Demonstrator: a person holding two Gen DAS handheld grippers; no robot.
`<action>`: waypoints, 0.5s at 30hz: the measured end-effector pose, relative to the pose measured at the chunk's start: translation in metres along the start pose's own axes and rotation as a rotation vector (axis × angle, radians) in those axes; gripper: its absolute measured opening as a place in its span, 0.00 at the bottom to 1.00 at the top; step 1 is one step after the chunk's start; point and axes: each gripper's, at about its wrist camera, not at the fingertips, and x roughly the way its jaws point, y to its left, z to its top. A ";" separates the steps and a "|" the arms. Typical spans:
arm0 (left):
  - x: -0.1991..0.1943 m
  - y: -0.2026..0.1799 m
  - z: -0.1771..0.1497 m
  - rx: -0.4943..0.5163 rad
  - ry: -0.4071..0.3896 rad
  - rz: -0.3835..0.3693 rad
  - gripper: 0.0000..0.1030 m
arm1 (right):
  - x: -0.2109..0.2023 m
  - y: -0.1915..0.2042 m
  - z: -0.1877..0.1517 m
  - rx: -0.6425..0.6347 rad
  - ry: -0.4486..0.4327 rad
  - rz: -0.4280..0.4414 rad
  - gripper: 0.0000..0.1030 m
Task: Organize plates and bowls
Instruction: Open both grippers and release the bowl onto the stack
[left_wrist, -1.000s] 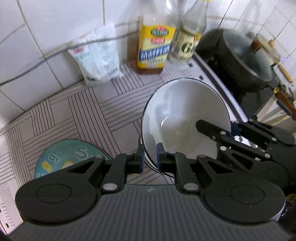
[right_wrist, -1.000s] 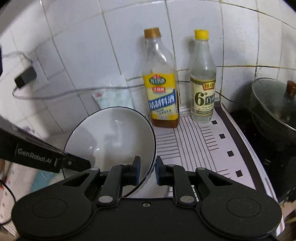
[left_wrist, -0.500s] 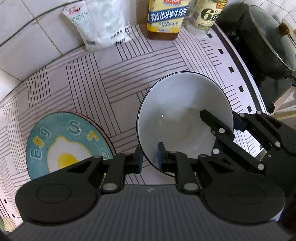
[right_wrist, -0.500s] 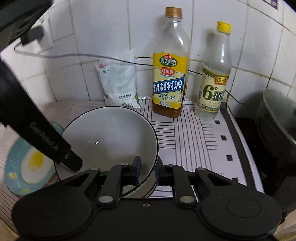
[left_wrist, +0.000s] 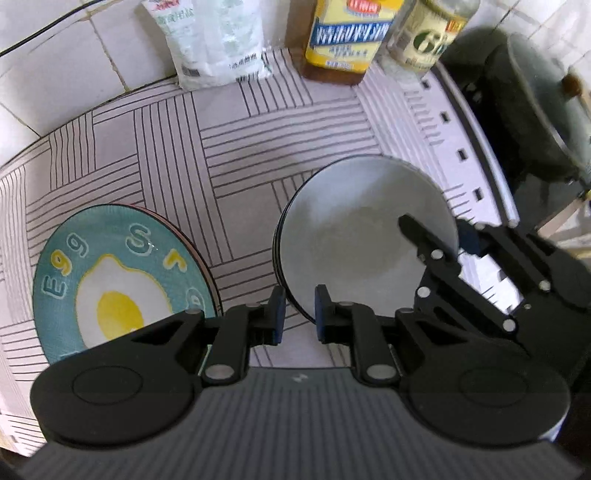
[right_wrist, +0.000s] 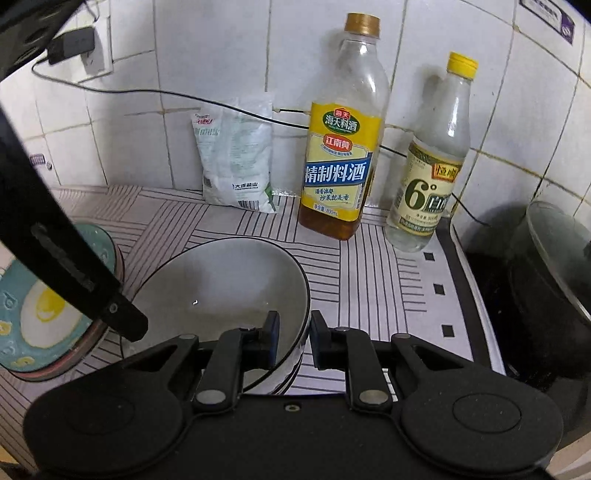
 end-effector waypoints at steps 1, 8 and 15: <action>-0.004 0.002 -0.002 -0.006 -0.015 -0.016 0.14 | -0.002 0.000 0.000 0.009 -0.003 0.004 0.22; -0.035 0.015 -0.025 0.017 -0.145 -0.126 0.23 | -0.038 0.002 -0.004 0.086 -0.074 -0.008 0.24; -0.063 0.020 -0.055 0.069 -0.212 -0.182 0.31 | -0.077 0.003 -0.021 0.233 -0.125 -0.004 0.38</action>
